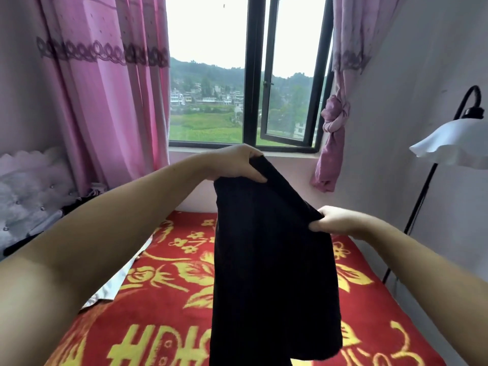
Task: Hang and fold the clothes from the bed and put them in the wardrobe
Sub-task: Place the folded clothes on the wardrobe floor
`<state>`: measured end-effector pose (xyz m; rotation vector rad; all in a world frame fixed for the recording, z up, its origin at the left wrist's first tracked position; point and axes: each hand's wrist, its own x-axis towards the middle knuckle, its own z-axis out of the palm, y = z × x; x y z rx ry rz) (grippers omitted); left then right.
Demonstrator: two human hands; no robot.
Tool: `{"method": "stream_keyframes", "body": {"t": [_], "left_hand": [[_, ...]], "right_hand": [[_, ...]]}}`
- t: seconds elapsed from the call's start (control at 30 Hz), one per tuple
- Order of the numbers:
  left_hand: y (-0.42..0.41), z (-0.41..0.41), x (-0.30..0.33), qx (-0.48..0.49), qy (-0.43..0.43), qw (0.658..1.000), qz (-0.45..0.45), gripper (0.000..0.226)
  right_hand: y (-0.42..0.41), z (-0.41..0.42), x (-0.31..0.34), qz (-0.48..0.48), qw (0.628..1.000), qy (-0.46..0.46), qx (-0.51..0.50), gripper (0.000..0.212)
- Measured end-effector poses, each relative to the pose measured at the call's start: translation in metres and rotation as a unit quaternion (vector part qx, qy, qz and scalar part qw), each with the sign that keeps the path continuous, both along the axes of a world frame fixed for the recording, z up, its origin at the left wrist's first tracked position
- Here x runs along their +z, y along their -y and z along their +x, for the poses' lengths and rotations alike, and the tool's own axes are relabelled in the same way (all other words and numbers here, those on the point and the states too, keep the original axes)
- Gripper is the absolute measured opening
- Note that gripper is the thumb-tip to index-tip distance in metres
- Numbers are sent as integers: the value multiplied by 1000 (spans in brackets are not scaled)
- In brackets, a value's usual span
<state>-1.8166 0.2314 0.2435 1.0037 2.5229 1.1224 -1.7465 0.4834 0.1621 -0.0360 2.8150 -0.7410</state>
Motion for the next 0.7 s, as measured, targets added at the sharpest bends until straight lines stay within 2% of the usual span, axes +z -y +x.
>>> {"method": "stream_keyframes", "body": {"t": [0.1,0.23,0.27,0.33,0.4,0.5,0.63,0.7], "left_hand": [[6,-15,-15,31,39,998,-48,10],[23,-33,-12,60,104,991,-51,28],[28,-38,-10,61,117,990,-40,32],[36,-45,-7,56,134,989,-30,35],[42,-50,-10,46,137,987,-64,33],[43,-59,-21,54,141,978,-146,29],[38,-79,-29,79,168,940,-286,30],[31,-96,-41,80,186,929,-311,24]], "right_hand": [[-4,-16,-25,-48,993,-93,-57,21],[10,-29,-55,-171,941,-262,-132,14],[12,-31,-60,-197,934,-275,-120,13],[12,-36,-68,-207,946,-246,-54,11],[8,-41,-73,-158,969,-189,16,9],[-10,-60,-72,-31,990,-132,39,9],[-36,-88,-90,162,983,-58,-65,8],[-40,-99,-118,191,971,-65,-125,14]]}}
